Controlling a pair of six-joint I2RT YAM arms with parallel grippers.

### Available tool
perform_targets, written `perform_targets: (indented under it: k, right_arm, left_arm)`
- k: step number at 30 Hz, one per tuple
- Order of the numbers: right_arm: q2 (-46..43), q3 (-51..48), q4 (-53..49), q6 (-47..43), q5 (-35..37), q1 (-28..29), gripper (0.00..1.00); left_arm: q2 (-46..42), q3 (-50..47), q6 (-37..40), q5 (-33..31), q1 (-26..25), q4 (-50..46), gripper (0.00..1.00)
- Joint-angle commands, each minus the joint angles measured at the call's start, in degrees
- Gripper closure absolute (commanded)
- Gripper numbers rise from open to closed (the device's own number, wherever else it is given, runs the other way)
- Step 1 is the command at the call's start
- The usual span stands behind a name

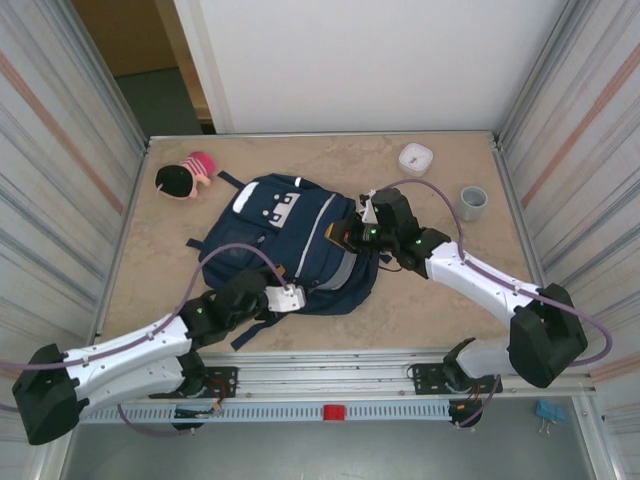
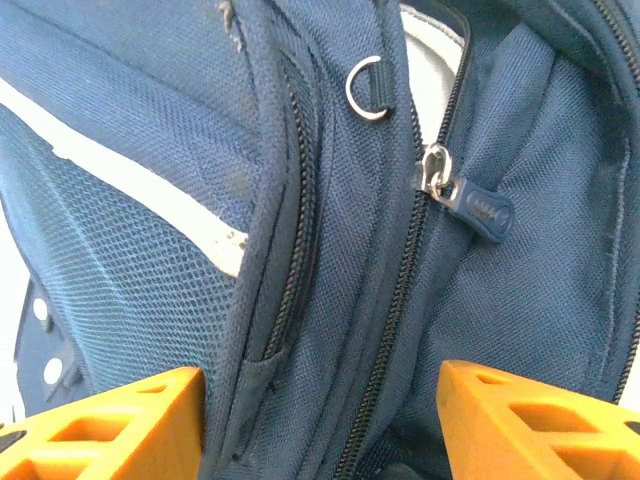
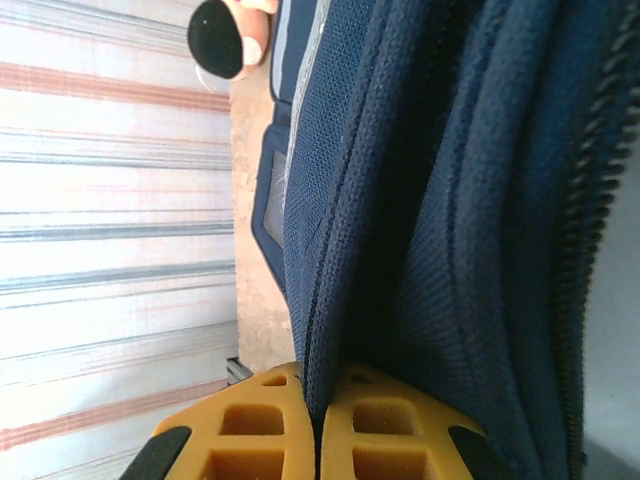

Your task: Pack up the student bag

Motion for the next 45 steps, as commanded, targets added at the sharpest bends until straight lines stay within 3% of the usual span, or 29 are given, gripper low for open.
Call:
perform_targets:
  k: [1, 9, 18, 23, 28, 35, 38, 41, 45]
  right_arm:
    - [0.0, 3.86, 2.32, 1.2, -1.9, -1.09, 1.0]
    - [1.43, 5.36, 2.09, 1.09, -3.78, -1.49, 1.0]
    - [1.9, 6.06, 1.87, 0.55, -5.21, -2.07, 1.0]
    - [1.84, 5.95, 2.29, 0.67, -6.07, -2.32, 1.0]
    - [1.24, 5.8, 2.35, 0.72, -6.92, -2.33, 1.0]
    - [0.57, 4.68, 3.34, 0.19, -8.0, -2.24, 1.0]
    - [0.22, 4.66, 3.32, 0.19, -8.57, -2.24, 1.0]
    - [-0.44, 4.33, 2.84, -0.06, -7.94, -2.32, 1.0]
    - [-0.55, 3.73, 2.66, -0.26, -8.01, -2.97, 1.0]
  left_arm:
    - [-2.3, -2.74, 2.42, 3.54, -0.25, 4.96, 0.41]
    - [-4.34, -6.56, 1.08, 8.84, -0.32, 7.86, 0.39]
    - [-4.25, -10.07, 0.16, 9.71, -0.41, 12.08, 0.43]
    - [-4.29, -11.16, 0.13, 5.9, -0.3, 15.29, 0.44]
    - [-4.69, -13.31, 0.95, 5.77, -0.25, 24.46, 0.42]
    - [2.49, -11.98, 0.59, 0.97, 1.32, 27.79, 0.45]
    - [5.6, -11.69, 0.43, -1.14, 1.5, 31.56, 0.58]
    - [7.16, -11.2, 0.24, -2.02, 1.5, 33.04, 0.79]
    - [6.11, -9.64, -1.79, 0.31, 1.5, 28.99, 0.97]
